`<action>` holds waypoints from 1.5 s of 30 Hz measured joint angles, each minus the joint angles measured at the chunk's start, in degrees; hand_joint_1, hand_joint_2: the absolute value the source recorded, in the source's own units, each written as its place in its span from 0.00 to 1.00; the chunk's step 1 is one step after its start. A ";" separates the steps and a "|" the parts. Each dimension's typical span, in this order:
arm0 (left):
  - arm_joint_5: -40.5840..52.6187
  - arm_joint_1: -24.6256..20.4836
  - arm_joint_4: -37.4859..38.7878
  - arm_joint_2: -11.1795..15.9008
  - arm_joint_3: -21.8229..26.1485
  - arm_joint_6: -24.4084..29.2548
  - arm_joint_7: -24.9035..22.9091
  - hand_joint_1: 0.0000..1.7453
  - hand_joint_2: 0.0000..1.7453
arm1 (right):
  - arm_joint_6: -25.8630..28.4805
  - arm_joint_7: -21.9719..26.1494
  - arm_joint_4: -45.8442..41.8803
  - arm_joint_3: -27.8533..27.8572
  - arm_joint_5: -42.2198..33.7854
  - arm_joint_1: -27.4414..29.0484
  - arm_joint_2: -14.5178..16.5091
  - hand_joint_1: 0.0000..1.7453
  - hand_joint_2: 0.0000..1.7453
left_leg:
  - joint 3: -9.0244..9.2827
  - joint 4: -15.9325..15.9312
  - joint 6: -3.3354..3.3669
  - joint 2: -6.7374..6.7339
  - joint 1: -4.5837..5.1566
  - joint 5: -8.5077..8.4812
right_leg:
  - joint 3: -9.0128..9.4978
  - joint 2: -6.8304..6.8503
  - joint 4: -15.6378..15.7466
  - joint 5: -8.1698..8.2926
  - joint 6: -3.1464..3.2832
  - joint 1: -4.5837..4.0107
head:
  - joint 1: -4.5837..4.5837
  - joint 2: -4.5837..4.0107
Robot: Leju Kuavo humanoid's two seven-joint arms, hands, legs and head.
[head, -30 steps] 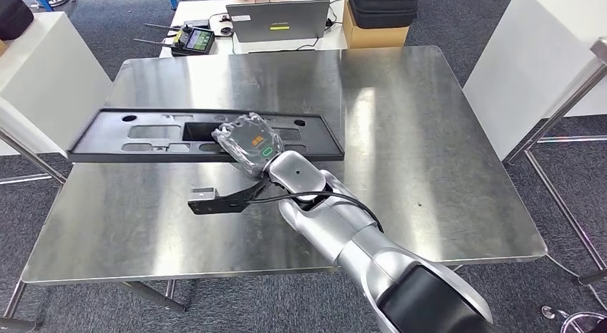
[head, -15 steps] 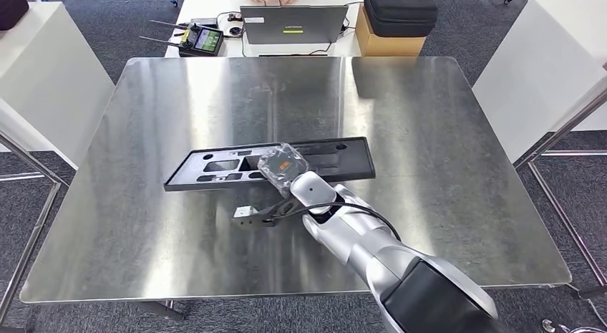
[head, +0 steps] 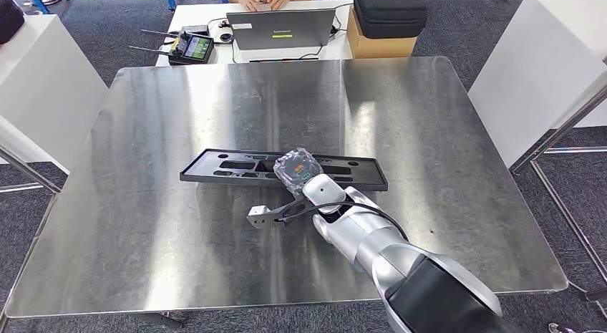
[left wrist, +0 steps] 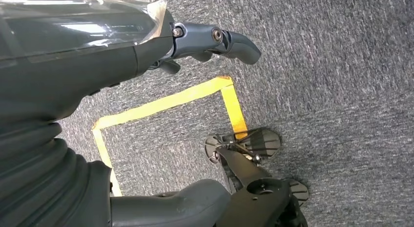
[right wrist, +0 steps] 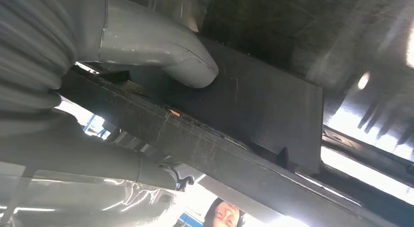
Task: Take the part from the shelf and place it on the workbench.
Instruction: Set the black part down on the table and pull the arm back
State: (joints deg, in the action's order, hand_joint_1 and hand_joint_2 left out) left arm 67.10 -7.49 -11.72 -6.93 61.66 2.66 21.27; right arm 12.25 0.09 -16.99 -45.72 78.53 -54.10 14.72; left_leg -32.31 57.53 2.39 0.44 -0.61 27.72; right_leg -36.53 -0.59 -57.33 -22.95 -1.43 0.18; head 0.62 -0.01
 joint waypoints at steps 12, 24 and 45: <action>-0.15 0.01 0.00 0.01 0.00 -0.01 0.03 0.00 1.00 | -1.06 -0.56 0.57 0.28 -1.01 -0.14 -0.14 1.00 1.00 | 0.11 -0.02 -0.58 -0.01 0.10 -0.11 | 0.19 0.01 -0.02 0.03 0.07 0.01 | -0.03 0.00; -0.34 0.42 0.00 0.03 0.02 2.39 0.37 0.00 0.00 | 0.72 1.61 0.90 3.55 -3.05 -0.06 -0.22 0.00 0.00 | 0.16 -0.01 -0.57 -0.01 0.21 -0.11 | 0.28 0.02 -0.02 0.04 0.05 0.16 | -0.02 0.01; 0.21 0.58 0.00 0.03 0.20 2.67 -0.46 0.00 0.00 | 4.02 10.74 0.07 12.85 -14.73 -0.21 1.51 0.00 0.00 | 0.20 -0.01 -0.58 -0.01 0.20 -0.10 | 0.28 0.02 -0.02 0.04 0.05 0.18 | -0.03 0.00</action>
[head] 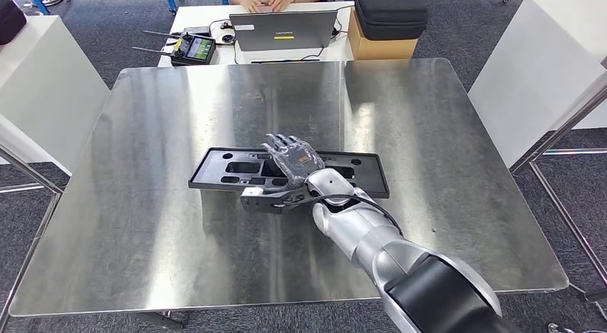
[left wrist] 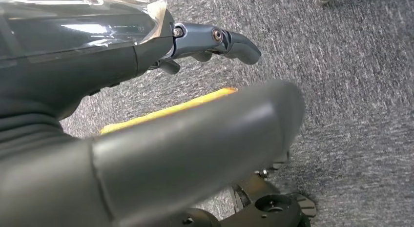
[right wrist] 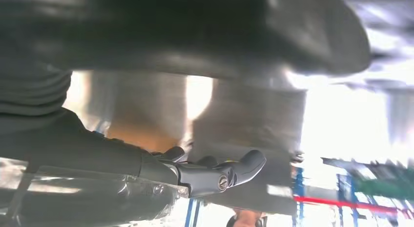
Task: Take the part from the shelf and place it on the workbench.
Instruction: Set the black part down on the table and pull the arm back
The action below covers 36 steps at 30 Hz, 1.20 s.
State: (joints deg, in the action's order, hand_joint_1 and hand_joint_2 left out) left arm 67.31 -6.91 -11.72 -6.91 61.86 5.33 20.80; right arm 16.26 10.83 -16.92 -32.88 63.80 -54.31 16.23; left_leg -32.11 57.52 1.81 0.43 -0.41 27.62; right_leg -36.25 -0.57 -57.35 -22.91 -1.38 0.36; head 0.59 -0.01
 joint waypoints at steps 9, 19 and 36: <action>-1.40 0.39 0.00 -0.01 1.73 1.13 -0.59 0.00 0.00 | -16.08 22.31 -14.19 11.40 -52.18 4.48 3.09 0.00 0.00 | 0.02 -0.01 -0.01 0.01 0.00 0.00 | 0.04 0.01 0.00 -0.01 0.01 -0.01 | 0.00 0.00; -1.95 0.84 0.00 0.01 3.12 1.28 -0.86 0.00 0.00 | -33.23 20.59 -42.82 11.27 -73.30 17.91 2.74 0.00 0.00 | 0.06 -0.01 -0.04 0.03 0.01 0.07 | 0.04 0.03 0.03 -0.04 0.01 0.00 | 0.01 -0.01; -2.32 0.91 0.00 0.02 4.17 1.36 1.38 0.00 0.00 | -48.23 20.70 -73.88 8.80 -88.62 38.81 -4.26 0.00 0.00 | 0.11 -0.02 -0.15 0.01 0.00 0.27 | 0.07 -0.04 0.05 -0.06 0.02 0.02 | 0.00 0.01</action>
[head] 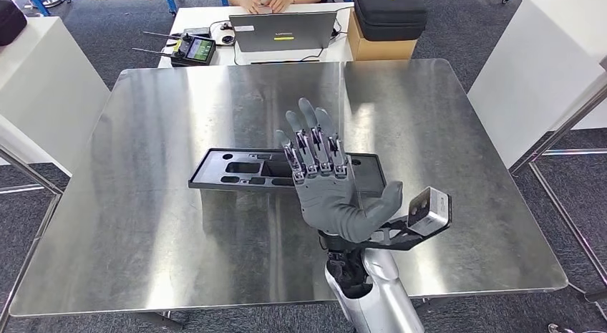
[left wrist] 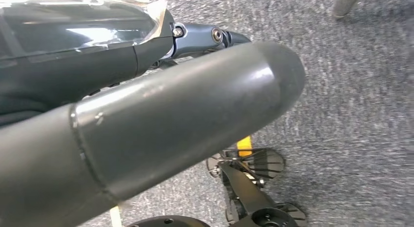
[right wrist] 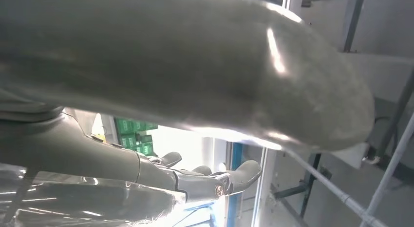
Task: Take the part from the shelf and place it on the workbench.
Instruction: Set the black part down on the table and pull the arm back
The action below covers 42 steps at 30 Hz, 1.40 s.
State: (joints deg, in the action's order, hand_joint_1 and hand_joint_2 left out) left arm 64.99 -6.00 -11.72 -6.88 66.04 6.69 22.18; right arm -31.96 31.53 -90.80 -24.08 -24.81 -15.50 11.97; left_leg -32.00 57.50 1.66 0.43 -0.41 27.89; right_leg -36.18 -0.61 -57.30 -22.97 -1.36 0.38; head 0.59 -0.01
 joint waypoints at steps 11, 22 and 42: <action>0.60 -0.02 0.00 0.08 -0.02 -0.64 2.01 0.00 0.00 | -0.12 3.23 -3.39 0.27 3.32 3.59 -3.16 0.00 0.00 | -0.04 0.18 0.25 -0.01 0.11 0.16 | 0.07 -0.04 0.09 0.02 -0.03 0.19 | 0.01 0.00; 1.47 -0.98 -0.02 0.15 -0.26 -0.42 2.47 0.00 0.00 | -0.15 6.41 -9.91 5.51 7.71 9.64 -4.79 0.00 0.00 | 1.08 -1.60 2.10 -0.65 -0.34 -1.32 | -3.58 0.09 -9.17 -4.95 -0.25 0.42 | -0.14 -0.01; -0.14 0.13 -0.02 0.17 -0.17 0.24 4.05 0.00 0.00 | 0.03 6.37 -9.99 8.96 7.30 11.29 -4.86 0.00 0.00 | -3.34 11.82 -0.61 -0.29 -1.20 5.91 | 1.67 0.26 -0.58 -1.67 1.45 0.40 | -0.14 -0.01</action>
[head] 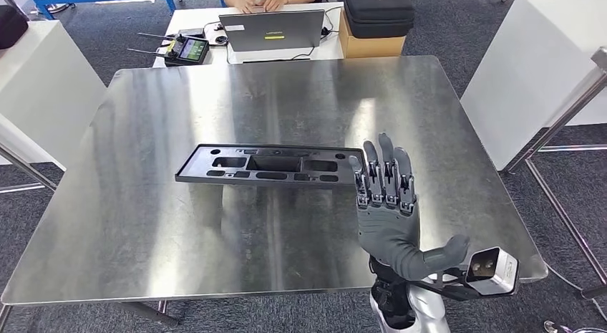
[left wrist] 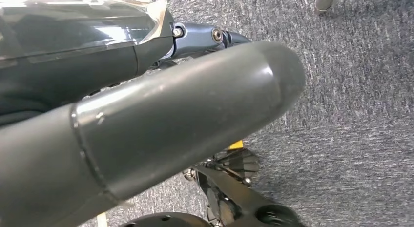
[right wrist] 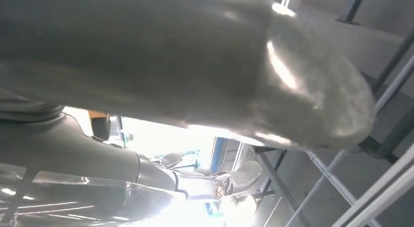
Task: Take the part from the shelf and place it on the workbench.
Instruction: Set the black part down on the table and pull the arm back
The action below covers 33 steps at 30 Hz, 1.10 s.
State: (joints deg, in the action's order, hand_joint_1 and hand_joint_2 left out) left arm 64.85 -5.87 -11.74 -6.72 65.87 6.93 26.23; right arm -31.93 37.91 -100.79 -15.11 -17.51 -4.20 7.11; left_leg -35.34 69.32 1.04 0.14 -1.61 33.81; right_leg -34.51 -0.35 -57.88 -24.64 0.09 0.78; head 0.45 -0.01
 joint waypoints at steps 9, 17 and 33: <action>-0.50 -0.12 -0.02 0.10 0.21 -0.33 0.02 0.00 0.00 | 0.51 -0.01 -0.02 0.13 0.07 0.24 -0.03 0.00 0.00 | 5.50 -12.83 2.44 -0.50 1.07 -6.09 | -2.26 0.26 -3.38 -1.67 -1.75 -0.30 | -0.28 0.00; -0.49 -0.02 -0.02 0.02 0.21 -0.45 0.02 0.00 0.00 | 1.01 -0.01 -0.02 0.21 0.05 1.01 -0.24 0.00 0.00 | 1.65 -12.29 2.03 -0.76 1.22 -8.86 | 4.08 0.25 -3.17 -5.58 -3.36 0.26 | -0.53 0.00; -0.48 0.03 -0.02 0.09 0.25 -0.68 0.02 0.00 0.00 | 1.11 -0.01 -0.05 0.52 0.14 1.38 0.02 0.00 0.00 | 6.27 -7.94 -1.09 -0.12 -0.04 -3.34 | 0.95 0.30 1.05 0.15 -0.70 0.55 | -0.19 -0.01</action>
State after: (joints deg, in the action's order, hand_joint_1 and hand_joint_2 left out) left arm 64.37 -5.84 -11.76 -6.63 66.12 6.25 26.25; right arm -30.82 37.90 -100.84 -14.59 -17.37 -2.82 7.13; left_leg -29.07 61.38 -0.05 0.02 -1.65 30.47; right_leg -33.56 -0.05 -56.83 -24.49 -0.62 1.32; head 0.27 -0.02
